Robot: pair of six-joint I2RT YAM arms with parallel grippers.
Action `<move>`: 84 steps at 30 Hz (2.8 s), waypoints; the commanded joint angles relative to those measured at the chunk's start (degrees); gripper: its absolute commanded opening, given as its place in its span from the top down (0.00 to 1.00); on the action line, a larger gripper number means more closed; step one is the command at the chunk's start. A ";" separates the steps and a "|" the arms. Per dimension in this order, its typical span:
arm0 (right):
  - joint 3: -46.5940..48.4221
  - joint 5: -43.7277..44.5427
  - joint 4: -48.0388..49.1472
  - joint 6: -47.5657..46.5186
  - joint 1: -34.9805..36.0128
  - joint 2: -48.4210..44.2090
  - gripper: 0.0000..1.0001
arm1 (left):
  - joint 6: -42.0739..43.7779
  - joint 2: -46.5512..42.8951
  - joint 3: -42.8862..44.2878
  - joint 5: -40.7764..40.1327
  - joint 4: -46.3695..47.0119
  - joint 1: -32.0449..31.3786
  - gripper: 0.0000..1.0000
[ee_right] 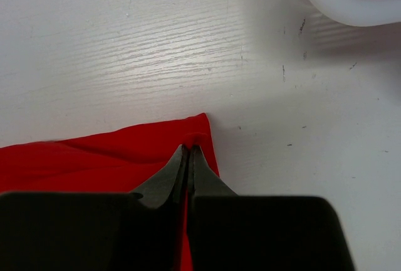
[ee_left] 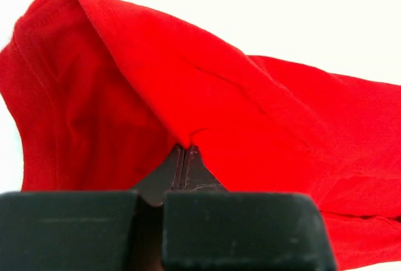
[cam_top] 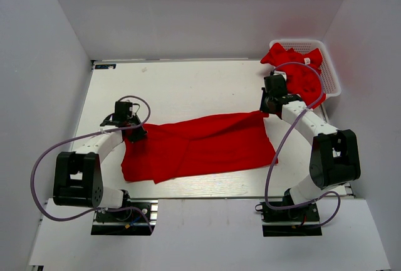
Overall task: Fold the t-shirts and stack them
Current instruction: Fold the other side of the tshirt into a rectangle, then rotate the tshirt 90 degrees
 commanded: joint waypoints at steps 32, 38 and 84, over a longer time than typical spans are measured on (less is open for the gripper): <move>-8.35 4.39 -3.18 3.63 -0.68 -7.27 1.00 | 0.06 -3.07 6.67 -9.31 -1.95 1.46 1.00; -12.66 2.46 -1.96 4.51 -0.50 -7.28 1.00 | 0.59 -0.61 6.67 -9.31 -1.43 1.46 1.00; -25.57 -26.28 11.31 9.70 -0.15 -3.05 0.10 | 2.53 19.41 10.09 9.77 3.93 -3.02 0.00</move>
